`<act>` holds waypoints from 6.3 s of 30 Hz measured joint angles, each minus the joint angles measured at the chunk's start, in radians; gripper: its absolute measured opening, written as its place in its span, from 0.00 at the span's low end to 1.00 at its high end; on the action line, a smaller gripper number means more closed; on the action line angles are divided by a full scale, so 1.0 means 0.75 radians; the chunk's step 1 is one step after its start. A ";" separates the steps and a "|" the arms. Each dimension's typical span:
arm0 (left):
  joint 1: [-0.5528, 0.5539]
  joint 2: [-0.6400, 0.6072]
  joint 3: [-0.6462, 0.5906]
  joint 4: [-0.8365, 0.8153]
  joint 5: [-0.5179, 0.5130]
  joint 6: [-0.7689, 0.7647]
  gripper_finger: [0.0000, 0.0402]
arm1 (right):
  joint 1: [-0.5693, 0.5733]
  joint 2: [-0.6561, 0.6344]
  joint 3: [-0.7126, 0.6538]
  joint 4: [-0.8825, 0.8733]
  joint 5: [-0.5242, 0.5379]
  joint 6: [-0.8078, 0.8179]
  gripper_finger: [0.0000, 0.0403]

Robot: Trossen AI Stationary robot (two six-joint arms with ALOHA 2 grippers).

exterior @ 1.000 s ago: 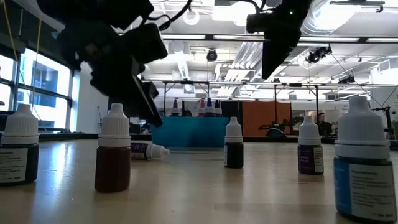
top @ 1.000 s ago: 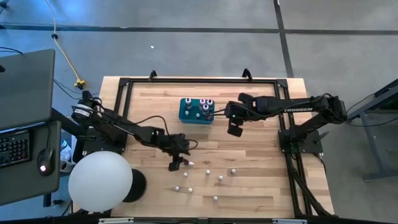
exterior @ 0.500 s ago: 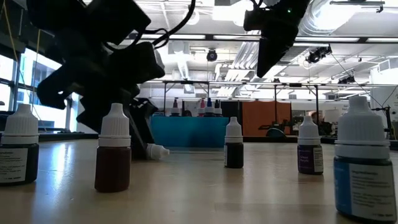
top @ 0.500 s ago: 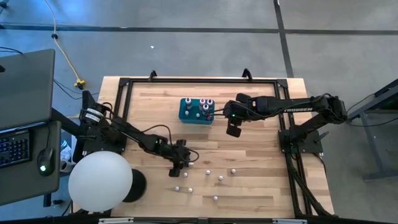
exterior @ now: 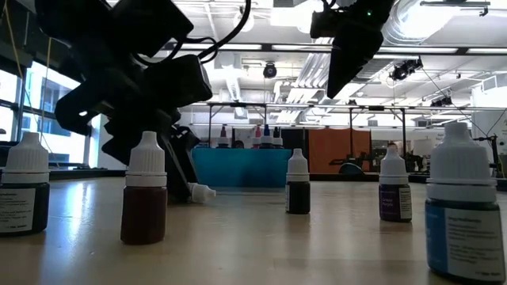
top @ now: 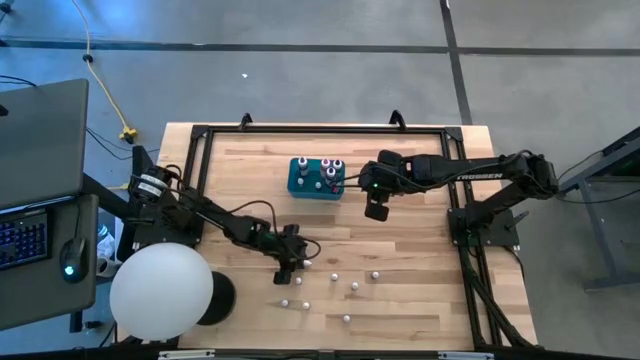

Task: Pick & Place food coloring
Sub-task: Put the purple food coloring bottle into the blue bin, then put the green food coloring bottle into the blue bin

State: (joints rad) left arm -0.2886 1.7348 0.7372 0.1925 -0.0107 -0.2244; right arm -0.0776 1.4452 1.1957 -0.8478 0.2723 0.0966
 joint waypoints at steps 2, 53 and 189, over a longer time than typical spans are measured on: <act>0.001 0.001 0.000 -0.004 0.009 -0.001 0.42 | 0.000 0.000 0.000 0.000 -0.012 0.000 0.18; 0.332 -0.275 0.599 -1.093 -0.506 0.342 0.19 | 0.000 0.000 0.000 -0.010 -0.061 0.045 0.18; 0.375 -0.393 0.470 -1.055 0.067 0.182 0.44 | 0.392 0.441 0.001 0.691 -0.193 -0.133 0.18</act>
State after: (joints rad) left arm -0.0072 1.4403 1.0901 -0.5989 0.0392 -0.0875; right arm 0.2162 1.7760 1.1961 -0.3297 0.1278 -0.0029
